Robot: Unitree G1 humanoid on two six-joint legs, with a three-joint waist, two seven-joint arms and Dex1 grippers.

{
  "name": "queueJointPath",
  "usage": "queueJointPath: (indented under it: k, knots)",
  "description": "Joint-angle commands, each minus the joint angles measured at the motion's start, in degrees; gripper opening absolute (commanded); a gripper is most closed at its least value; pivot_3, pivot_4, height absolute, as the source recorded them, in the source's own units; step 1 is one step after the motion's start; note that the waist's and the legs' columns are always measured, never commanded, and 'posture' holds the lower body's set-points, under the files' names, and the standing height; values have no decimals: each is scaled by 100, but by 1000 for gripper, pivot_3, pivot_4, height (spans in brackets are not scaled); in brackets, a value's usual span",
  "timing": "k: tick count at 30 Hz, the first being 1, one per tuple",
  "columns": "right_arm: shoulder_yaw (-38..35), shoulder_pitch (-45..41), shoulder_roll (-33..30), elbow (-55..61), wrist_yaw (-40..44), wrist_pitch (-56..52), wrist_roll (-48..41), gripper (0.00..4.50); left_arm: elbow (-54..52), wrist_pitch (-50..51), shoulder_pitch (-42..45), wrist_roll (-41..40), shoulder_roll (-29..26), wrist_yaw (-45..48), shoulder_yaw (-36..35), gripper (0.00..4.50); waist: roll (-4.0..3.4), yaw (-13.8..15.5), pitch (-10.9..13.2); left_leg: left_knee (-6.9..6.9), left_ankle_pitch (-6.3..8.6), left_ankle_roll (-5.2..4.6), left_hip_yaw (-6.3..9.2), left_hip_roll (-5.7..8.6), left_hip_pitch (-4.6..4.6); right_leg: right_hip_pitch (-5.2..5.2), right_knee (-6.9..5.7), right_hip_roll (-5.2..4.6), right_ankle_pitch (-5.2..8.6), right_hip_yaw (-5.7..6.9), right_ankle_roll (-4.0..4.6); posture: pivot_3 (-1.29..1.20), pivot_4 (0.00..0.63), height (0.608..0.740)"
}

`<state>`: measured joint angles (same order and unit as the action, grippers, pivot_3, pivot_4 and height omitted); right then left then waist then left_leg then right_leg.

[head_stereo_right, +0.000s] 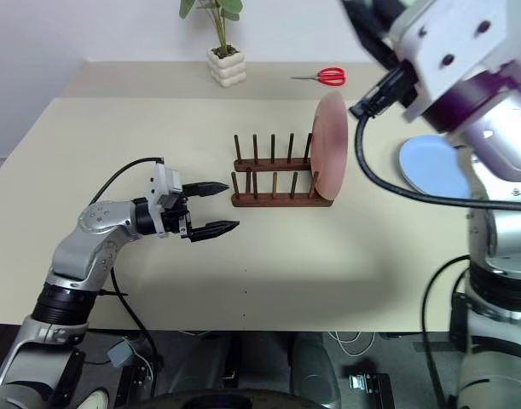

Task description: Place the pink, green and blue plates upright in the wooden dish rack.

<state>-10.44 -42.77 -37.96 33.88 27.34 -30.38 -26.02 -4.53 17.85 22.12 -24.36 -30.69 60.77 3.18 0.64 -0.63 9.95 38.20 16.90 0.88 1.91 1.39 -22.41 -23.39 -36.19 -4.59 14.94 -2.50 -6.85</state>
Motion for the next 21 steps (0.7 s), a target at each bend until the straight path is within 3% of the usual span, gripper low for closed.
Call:
queueJointPath:
  k: [1,9,15,21]
  knots:
    - [-233,-251,563,336,-481,-743,-1355,46,-152,-103,-49,-59,-51,-41,-174,4500,0,8,0,0,0,0,0,1,-1,-1,0,-3,0,0,0,0,150,740]
    - [-479,242,1922,234,-2552,-1894,-3554,46,-328,-39,-273,-87,-116,-114,-207,4500,1,-12,-1,-5,-1,2,4,-3,-2,-12,-11,-10,-1,0,1,0,150,740]
    - [-257,774,2291,216,-3447,-1964,-4346,46,-261,-48,-255,-74,-114,-113,-184,4500,0,-32,-1,-7,-1,1,0,-3,-2,-16,-11,-2,-1,-1,1,0,150,740]
    - [-168,941,2271,-31,-4006,-1960,-4753,46,-192,-63,-220,-55,-111,-85,-161,4500,0,-42,-1,-7,-1,1,-2,-2,-2,-16,-13,4,-1,-1,1,0,150,740]
